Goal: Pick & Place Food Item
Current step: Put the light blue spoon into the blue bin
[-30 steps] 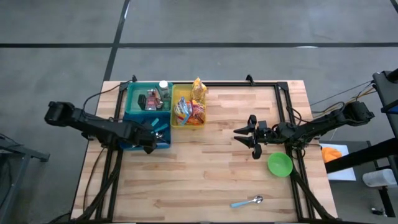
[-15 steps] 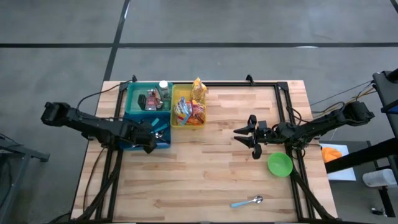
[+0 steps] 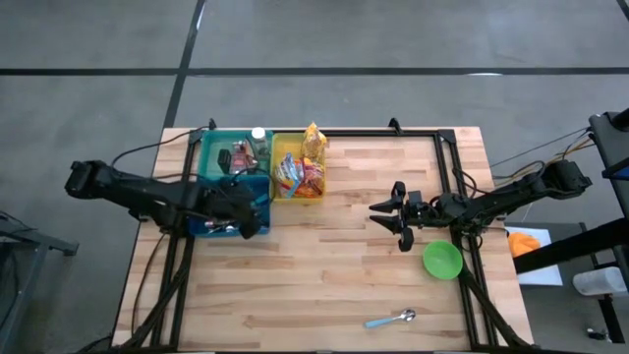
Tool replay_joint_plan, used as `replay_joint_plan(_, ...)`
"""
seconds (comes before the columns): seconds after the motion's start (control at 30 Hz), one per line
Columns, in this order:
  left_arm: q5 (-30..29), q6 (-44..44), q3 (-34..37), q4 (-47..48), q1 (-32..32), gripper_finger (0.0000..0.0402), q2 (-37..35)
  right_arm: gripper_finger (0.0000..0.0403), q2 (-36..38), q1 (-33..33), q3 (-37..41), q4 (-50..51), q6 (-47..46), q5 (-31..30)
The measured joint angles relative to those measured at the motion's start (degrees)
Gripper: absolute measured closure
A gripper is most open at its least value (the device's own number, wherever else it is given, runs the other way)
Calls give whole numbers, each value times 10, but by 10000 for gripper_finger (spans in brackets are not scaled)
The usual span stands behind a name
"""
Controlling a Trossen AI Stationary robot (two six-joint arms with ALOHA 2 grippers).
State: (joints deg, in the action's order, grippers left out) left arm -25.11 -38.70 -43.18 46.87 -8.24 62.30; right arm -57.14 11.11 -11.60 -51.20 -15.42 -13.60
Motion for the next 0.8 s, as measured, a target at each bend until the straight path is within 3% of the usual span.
replay_joint_plan(0.3,-14,266,9,-341,-14,216,0,268,0,0,0,0,0,0)
replay_joint_plan(0.47,77,384,45,-506,-15,216,0,268,0,0,0,0,0,0)
replay_joint_plan(0.67,157,407,104,-699,-15,216,0,268,0,0,0,0,0,0)
replay_joint_plan(0.8,168,442,136,-732,-15,216,-4,268,0,0,0,0,0,0)
